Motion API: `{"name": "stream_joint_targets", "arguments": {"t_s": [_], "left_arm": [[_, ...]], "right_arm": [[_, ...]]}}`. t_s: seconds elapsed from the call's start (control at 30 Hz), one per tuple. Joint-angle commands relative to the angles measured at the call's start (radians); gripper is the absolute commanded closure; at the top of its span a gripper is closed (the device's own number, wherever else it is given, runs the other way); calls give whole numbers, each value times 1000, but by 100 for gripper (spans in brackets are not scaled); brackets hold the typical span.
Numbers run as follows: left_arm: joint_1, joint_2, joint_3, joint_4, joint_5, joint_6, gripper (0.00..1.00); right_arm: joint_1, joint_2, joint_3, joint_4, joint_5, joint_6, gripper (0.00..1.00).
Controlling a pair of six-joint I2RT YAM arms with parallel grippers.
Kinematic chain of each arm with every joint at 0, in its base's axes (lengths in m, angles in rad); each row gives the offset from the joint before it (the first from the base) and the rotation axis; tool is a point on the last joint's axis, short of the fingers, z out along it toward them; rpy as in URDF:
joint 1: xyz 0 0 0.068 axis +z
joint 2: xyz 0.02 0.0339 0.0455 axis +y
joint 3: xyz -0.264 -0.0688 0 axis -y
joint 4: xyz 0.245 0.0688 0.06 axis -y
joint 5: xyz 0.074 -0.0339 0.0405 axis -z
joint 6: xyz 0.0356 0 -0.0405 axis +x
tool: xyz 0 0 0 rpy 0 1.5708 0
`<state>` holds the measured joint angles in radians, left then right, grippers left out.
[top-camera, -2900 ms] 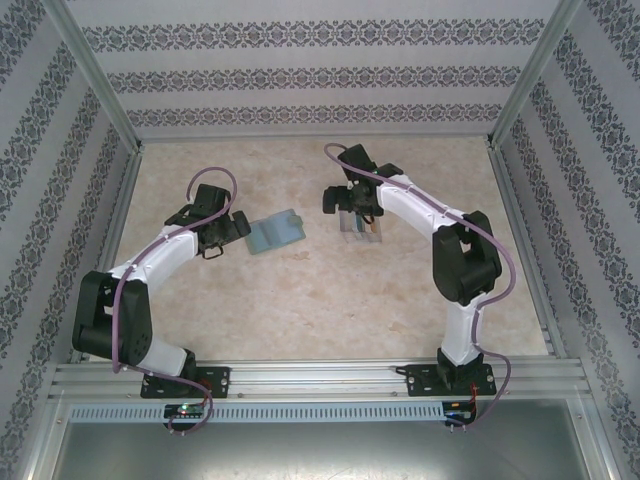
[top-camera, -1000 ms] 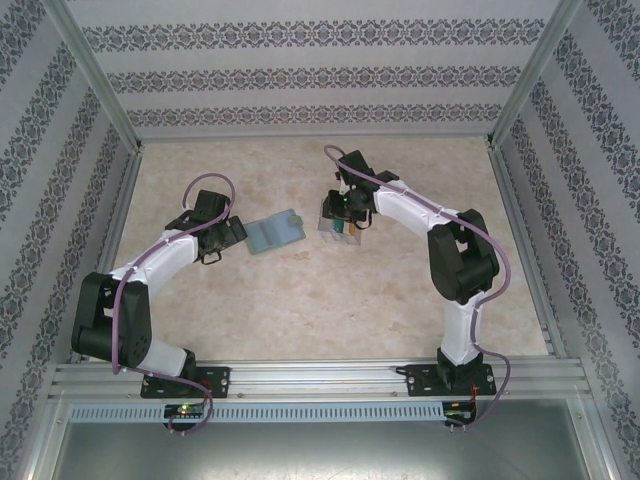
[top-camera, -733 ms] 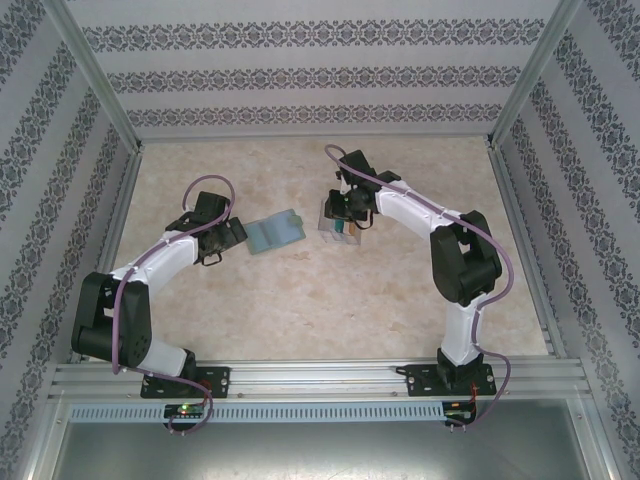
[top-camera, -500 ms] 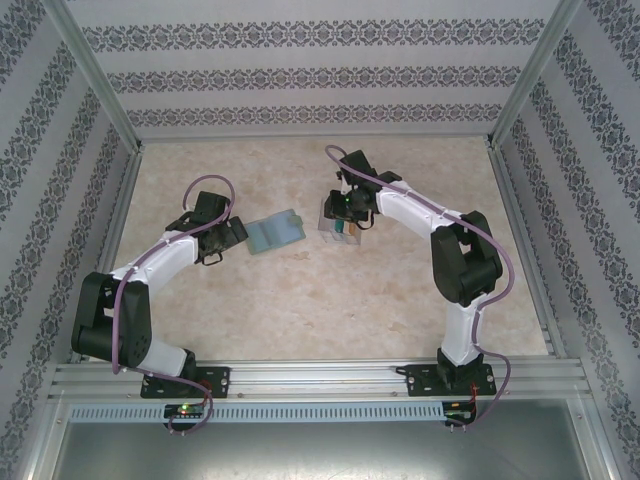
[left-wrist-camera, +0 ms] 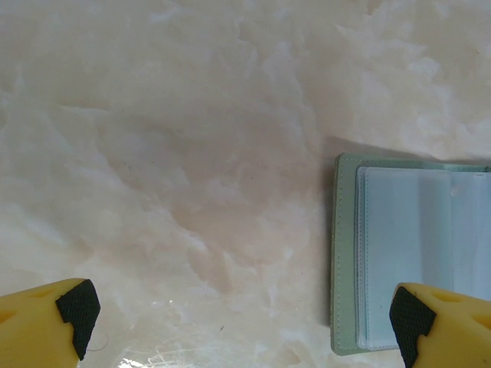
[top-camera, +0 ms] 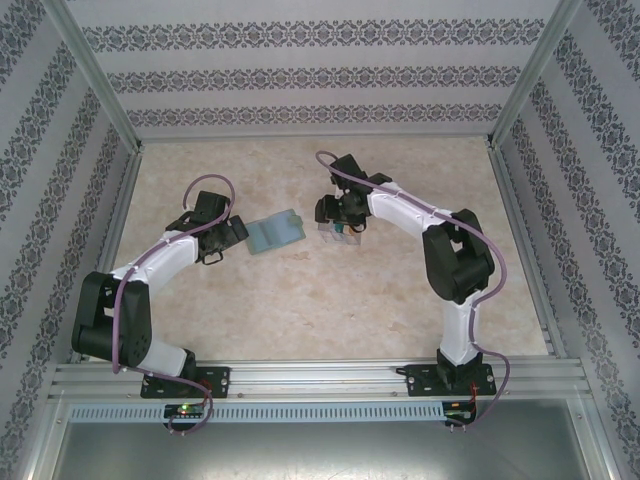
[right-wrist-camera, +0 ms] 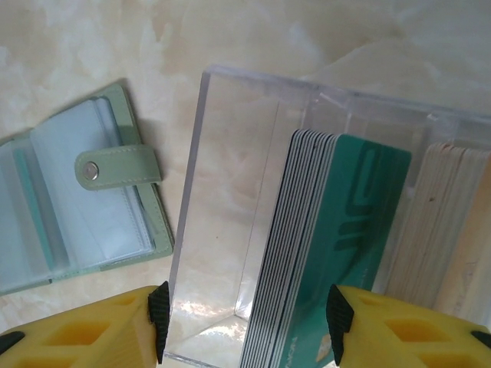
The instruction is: Put the credit cards into the card holder
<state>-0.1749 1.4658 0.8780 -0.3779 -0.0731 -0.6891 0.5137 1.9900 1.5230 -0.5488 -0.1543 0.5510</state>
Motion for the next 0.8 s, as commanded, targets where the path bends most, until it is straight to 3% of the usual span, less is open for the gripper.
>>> {"name": "stream_joint_targets", "arguments": {"t_s": [0.0,0.23,0.57,0.77], "left_arm": [[7,12,7,17,16,0,1],[7,-9,-10,30,18,-12,1],[7,-41,-18,2,-35,19,1],[7,-38,-34,31,-3,3,1]], "right_arm": [[5,13,4,2,12,21,41],[-1,64,42,-33,-18,27,41],[-9,6,28,25,-69,23,46],[-11,-20,26,30,-71,9,50]]}}
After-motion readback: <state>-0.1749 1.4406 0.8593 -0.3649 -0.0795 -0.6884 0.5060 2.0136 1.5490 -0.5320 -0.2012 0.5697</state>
